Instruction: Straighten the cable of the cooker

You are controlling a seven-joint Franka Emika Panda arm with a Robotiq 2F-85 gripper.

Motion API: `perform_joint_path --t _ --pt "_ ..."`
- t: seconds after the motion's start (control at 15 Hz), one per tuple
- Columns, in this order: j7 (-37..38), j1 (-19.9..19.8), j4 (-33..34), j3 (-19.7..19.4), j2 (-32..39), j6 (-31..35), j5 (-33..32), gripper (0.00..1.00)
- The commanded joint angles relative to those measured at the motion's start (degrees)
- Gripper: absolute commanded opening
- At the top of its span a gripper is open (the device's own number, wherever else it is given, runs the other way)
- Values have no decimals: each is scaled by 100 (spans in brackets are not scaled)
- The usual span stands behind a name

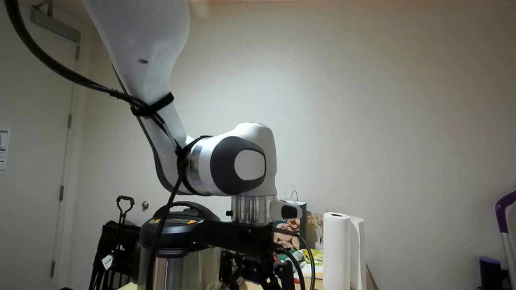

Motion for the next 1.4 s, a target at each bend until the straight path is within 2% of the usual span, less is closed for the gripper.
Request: perform_joint_path --t 0.0,0.13,0.2,0.53,0.67,0.93,1.07,1.2,1.27,1.33 --pt "145 -135 1 156 727 617 -624 100" --pt "206 -166 3 133 956 780 -1035 100" --pt "64 -25 5 87 716 530 -652 100" --pt "80 -23 57 77 811 553 -692 100" --pt "139 11 58 49 1216 941 -450 100" --pt "684 153 56 122 2289 2150 -744 100" --pt "799 386 177 -46 2898 2781 -978 100" --pt "834 882 370 -412 3341 2883 -1135 100" --pt "491 708 165 -253 2879 2639 -714 100" --pt "486 864 247 -343 3101 2713 -711 100"
